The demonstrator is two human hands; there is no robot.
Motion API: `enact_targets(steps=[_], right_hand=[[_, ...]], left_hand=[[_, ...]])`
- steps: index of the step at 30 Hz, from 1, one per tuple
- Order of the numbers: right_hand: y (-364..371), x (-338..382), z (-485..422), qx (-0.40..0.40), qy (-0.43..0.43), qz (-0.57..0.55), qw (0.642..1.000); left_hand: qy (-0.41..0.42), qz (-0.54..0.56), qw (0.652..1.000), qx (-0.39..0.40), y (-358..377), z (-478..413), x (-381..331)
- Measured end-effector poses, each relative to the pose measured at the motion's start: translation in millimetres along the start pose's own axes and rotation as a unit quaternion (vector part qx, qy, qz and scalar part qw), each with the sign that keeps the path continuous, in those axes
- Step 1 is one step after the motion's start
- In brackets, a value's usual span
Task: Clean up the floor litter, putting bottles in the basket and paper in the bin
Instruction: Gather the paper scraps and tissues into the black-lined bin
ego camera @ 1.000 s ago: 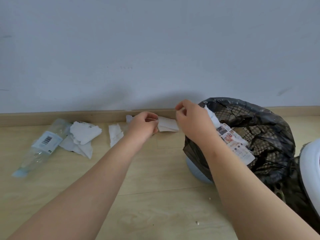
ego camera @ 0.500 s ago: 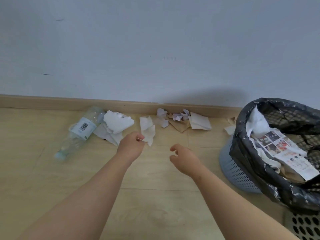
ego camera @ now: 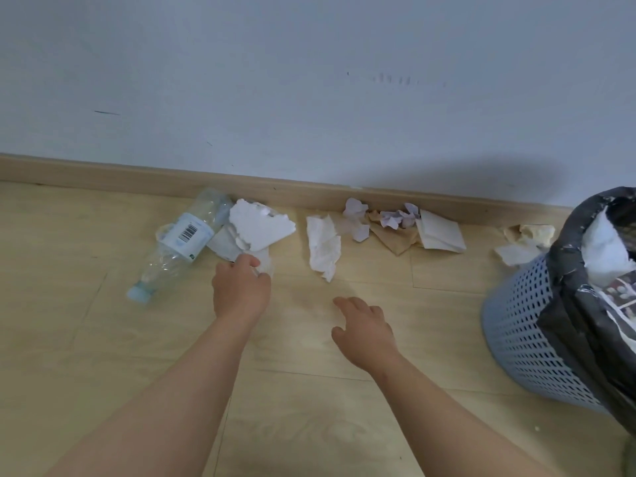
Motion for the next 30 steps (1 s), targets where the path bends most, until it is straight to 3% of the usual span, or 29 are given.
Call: enact_targets(steps=[6,11,16,19,23,25,27,30], right_hand=[[2,-1,-11,-0.002,-0.006,0.038,0.999],[3,-2,-12,-0.001,-0.003,0.055,0.998],[3,0,-11,0.011,0.007,0.048,0.999],[5,-2,-4,0.027,0.013,0.033,0.999],[5,-9,6,0.042,0.037,-0.006,0.998],[1,-8,11,0.037,0.049,-0.052,0.997],[-4,-3,16,0.018,0.043,-0.149,0.988],[-15,12,30,-0.007,-0.006,-0.309,0.951]], left_hand=[[0.025,-0.134,0.964,-0.226,-36,-38,19],[-0.045,-0.202,0.977,-0.06,-36,-69,44],[-0.005,-0.238,0.965,-0.109,-30,-56,42],[-0.025,-0.23,0.97,-0.075,-34,-60,48],[-0.099,-0.028,0.995,0.01,-28,-49,57],[-0.097,0.121,0.987,0.045,-19,-31,45],[-0.141,0.262,0.951,0.085,-10,-13,27],[-0.194,0.429,0.861,0.191,-6,17,-6]])
Point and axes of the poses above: each hand's wrist, its own z-axis away from the middle knuckle, its own y-axis out of the palm, x = y × z, the point moved 2 cm from there along -z, towards the middle knuckle, and after that the axes turned 14 degrees about -z, right-handed, at the moved point
